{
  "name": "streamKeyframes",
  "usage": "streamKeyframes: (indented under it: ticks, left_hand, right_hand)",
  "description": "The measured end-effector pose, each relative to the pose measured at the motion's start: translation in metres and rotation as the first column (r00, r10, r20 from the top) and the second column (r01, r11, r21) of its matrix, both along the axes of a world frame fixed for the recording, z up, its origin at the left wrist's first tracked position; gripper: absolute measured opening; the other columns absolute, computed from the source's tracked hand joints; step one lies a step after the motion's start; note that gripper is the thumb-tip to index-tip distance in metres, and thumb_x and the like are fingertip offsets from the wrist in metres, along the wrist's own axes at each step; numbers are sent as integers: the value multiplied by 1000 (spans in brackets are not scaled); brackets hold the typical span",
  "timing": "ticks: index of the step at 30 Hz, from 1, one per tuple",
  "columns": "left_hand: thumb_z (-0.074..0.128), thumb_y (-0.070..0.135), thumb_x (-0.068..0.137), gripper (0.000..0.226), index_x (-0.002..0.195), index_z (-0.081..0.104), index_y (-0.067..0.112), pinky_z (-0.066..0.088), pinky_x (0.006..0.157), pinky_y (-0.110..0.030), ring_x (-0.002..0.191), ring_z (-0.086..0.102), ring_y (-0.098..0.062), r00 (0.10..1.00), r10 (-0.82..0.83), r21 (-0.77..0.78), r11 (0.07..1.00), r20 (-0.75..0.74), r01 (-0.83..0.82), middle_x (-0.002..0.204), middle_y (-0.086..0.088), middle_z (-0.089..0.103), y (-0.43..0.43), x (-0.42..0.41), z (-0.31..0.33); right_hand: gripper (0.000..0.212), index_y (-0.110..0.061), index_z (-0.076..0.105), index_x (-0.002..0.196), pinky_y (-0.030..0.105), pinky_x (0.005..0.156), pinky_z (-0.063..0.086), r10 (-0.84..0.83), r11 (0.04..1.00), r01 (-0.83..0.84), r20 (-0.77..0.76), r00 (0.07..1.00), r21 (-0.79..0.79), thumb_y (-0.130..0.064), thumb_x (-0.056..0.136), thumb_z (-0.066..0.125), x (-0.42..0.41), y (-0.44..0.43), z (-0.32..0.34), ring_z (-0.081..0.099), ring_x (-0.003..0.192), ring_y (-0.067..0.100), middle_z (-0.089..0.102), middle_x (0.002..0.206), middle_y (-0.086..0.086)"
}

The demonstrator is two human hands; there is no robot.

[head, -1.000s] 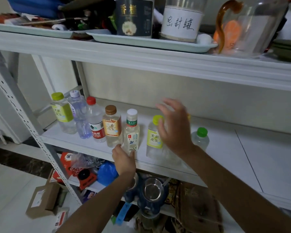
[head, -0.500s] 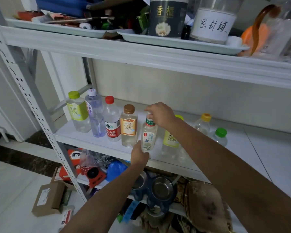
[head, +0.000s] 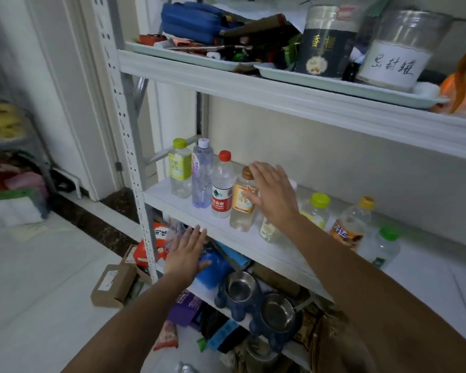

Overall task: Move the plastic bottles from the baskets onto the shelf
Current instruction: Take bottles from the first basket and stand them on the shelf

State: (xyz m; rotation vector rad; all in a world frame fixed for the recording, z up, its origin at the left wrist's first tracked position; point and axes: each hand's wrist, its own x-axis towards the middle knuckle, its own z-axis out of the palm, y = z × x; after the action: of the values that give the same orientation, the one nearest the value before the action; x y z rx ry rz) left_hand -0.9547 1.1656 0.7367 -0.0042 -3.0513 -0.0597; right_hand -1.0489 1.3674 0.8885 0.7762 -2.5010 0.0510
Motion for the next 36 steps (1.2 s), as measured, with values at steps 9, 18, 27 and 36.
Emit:
streamKeyframes:
  ticks: [9, 18, 27, 36]
  left_hand:
    - [35, 59, 95, 86, 150, -17, 19, -19, 112, -41, 142, -24, -22, 751, 661, -85, 747, -17, -659, 156, -5, -25, -85, 223, 13]
    - [83, 56, 57, 97, 136, 53, 7, 6, 114, -44, 130, 48, -35, 214, 968, -95, 203, -130, -975, 143, -15, 48, -102, 537, -8]
    - [83, 55, 60, 97, 139, 49, 9, -5, 115, -43, 136, 40, -34, -286, 957, -31, -288, -53, -957, 148, -13, 43, -72, 773, -10]
    - [22, 63, 95, 83, 152, -14, 14, -28, 106, -44, 145, -23, -26, -664, 741, 78, -671, 101, -737, 143, -3, -39, -47, 927, -57]
  right_hand:
    - [99, -12, 8, 152, 40, 117, -8, 552, 770, -603, 258, 793, 208, -64, 82, 53, 120, -145, -52, 5, 148, 22, 6, 160, 5]
    - [99, -17, -10, 152, 40, 114, -15, 870, 313, -932, 340, 358, 180, -71, 84, 40, 370, -289, -82, -16, 146, 18, -17, 159, 2]
    - [99, -10, 13, 152, 44, 115, -7, 944, -127, -964, 325, -46, 234, -71, 77, 36, 637, -375, -89, 7, 147, 26, 6, 160, 9]
    - [100, -16, -9, 151, 41, 114, -15, 902, -352, -896, 354, -247, 271, -65, 85, 48, 806, -418, -115, -12, 147, 19, -12, 159, 1]
